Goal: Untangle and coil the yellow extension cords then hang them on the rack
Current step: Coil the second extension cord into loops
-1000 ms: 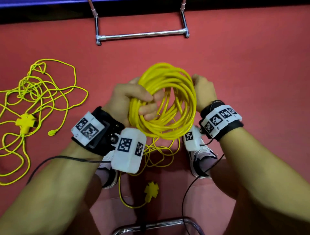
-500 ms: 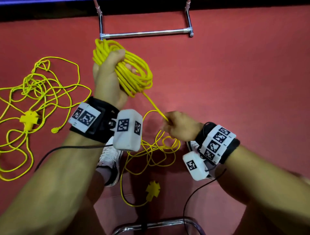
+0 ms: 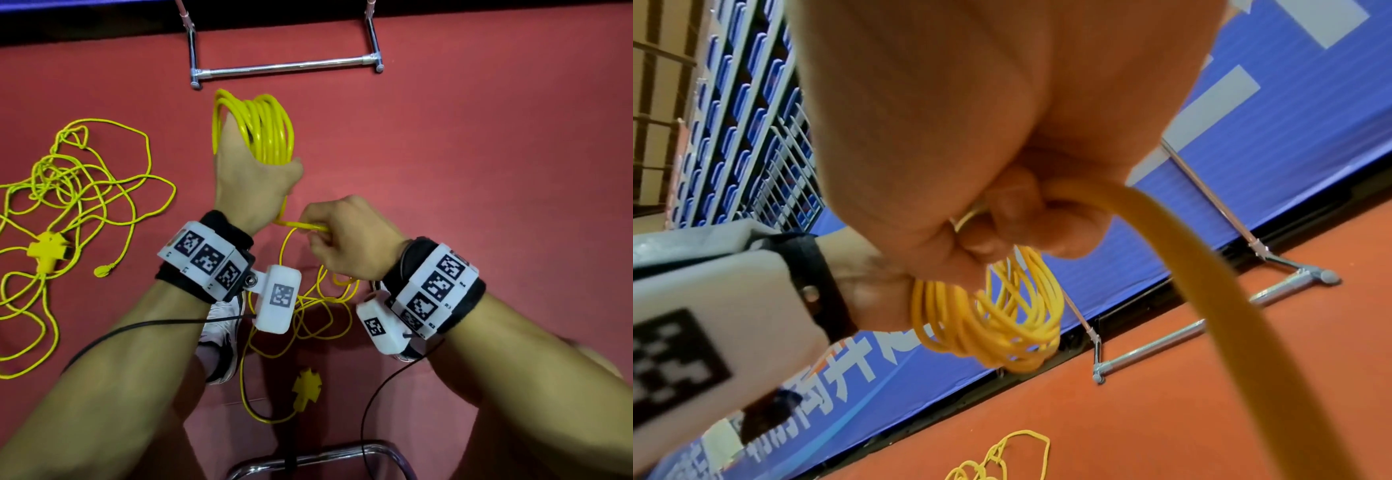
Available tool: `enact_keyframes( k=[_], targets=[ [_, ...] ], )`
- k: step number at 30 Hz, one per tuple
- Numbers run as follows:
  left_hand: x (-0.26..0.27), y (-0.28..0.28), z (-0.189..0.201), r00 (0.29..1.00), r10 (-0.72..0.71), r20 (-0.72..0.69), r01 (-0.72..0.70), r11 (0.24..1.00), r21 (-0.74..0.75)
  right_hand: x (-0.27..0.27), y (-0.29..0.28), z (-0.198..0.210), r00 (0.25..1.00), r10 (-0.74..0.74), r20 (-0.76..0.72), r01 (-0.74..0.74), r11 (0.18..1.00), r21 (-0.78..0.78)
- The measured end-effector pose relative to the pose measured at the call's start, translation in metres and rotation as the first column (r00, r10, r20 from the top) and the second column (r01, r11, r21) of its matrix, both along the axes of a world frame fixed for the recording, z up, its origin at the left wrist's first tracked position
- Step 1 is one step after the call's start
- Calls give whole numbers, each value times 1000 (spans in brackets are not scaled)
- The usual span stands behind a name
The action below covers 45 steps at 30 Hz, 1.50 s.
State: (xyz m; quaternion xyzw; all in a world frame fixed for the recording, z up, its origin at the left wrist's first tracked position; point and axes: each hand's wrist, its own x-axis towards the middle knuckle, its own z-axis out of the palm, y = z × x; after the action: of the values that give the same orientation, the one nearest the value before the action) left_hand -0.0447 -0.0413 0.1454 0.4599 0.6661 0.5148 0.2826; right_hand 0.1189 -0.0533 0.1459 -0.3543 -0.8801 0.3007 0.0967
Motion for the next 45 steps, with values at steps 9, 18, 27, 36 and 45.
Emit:
enact_keyframes(
  k=[9,18,27,36,45],
  targets=[
    [9,-3,4,944,-304,131,328,909,-256,8,8,15,960,-144,-239,209,940,270],
    [19,-17,7,805,-455,380,574,759,-308,17,33,16,848,-412,-333,504,821,267],
    [17,-21,12,755,-462,466,632,703,-326,26,46,5,775,-497,-390,616,732,290],
    [3,-26,26,477,-340,811,663,745,-78,46,65,-2,725,-644,-244,683,718,134],
    [-15,-15,29,56,-222,973,392,902,183,32,47,-18,887,-436,149,453,885,-105]
  ],
)
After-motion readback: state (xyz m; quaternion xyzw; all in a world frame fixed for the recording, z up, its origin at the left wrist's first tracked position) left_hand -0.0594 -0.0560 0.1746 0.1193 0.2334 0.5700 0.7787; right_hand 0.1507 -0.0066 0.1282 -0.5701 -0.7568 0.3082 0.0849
